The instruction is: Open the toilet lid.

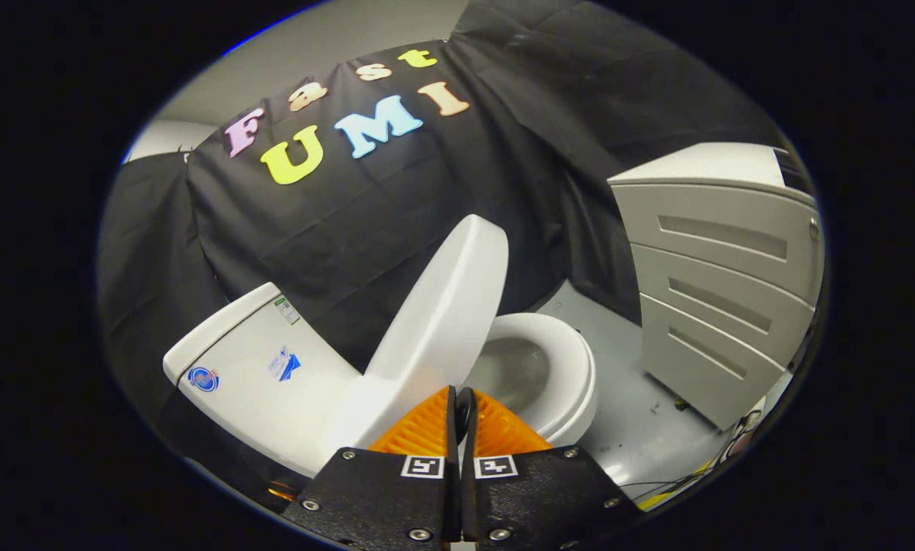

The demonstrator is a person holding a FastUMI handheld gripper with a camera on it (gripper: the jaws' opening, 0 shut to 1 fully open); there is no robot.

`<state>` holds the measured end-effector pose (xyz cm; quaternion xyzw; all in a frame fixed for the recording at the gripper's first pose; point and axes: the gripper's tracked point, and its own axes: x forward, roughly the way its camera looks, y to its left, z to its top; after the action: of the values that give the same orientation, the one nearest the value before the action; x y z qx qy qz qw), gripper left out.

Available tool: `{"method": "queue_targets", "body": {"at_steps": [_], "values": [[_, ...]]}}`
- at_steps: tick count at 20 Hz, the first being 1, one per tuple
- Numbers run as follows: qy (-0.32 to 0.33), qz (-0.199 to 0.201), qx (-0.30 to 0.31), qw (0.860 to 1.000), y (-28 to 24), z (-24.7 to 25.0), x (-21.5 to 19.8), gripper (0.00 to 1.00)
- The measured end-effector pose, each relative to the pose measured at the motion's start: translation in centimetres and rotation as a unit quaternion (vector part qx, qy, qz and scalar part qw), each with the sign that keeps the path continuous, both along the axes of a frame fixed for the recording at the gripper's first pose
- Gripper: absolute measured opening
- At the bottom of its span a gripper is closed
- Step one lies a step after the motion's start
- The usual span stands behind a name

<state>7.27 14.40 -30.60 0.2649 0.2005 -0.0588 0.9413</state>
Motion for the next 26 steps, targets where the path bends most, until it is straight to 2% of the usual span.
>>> {"method": "queue_targets", "body": {"at_steps": [10,16,23,26], "values": [[0.020,0.032,-0.073,0.997,1.7,3.4,0.5,0.00],[0.039,0.070,-0.145,0.986,2.8,5.1,0.7,0.00],[0.037,0.080,-0.190,0.978,4.5,7.2,1.1,0.00],[0.040,0.076,-0.192,0.978,5.0,8.0,1.2,0.00]]}}
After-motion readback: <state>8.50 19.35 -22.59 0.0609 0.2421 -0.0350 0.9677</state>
